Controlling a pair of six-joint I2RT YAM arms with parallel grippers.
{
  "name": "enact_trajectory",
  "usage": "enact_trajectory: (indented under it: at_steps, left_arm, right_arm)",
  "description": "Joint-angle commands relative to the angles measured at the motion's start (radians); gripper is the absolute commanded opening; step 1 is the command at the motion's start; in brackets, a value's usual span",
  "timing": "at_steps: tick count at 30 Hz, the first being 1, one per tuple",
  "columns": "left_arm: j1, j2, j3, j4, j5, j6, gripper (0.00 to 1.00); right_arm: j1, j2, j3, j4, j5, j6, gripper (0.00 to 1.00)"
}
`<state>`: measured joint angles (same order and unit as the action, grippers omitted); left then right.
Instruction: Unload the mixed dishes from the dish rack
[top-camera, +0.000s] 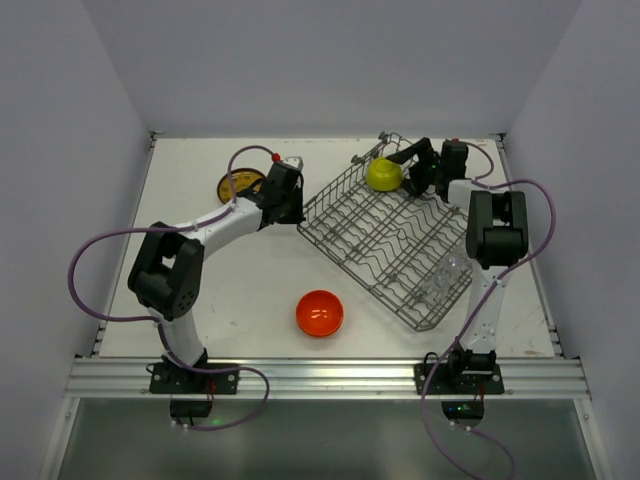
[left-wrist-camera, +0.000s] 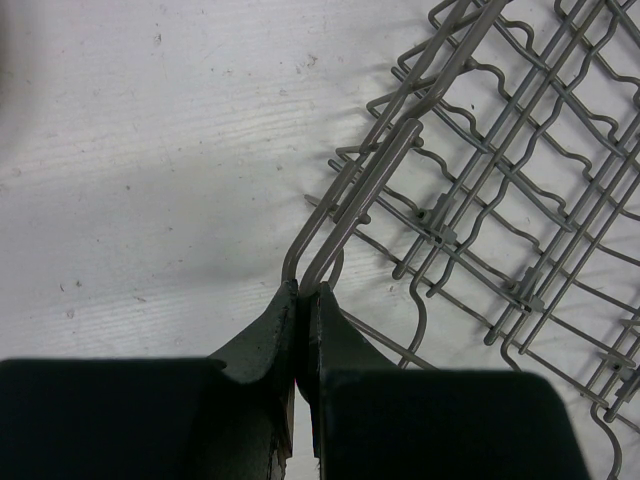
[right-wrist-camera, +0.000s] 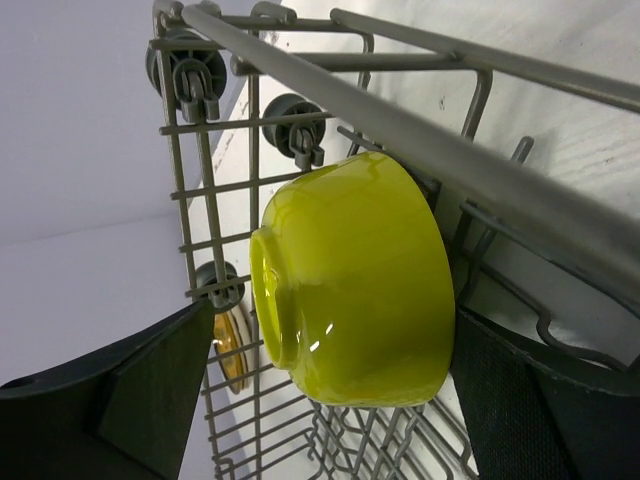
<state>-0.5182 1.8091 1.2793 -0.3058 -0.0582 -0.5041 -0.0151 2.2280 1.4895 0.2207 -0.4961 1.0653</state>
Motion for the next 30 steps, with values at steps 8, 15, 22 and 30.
enact_trajectory:
  at_steps: [8,15,22,30]
  left_arm:
    - [0.000,0.002,0.045,0.033,0.014,0.001,0.00]
    - [-0.002,0.006,0.045,0.034,0.018,0.002,0.00]
    - [0.000,0.012,0.046,0.034,0.021,0.003,0.00]
    - [-0.002,0.012,0.046,0.034,0.023,0.004,0.00]
  right_arm:
    - [0.007,-0.094,-0.067,0.190,-0.075,0.085,0.80]
    - [0.007,-0.097,-0.093,0.244,-0.088,0.116,0.62]
    - [0.007,-0.097,-0.118,0.299,-0.102,0.142,0.55]
    - [0.007,-0.091,-0.120,0.315,-0.108,0.150,0.48]
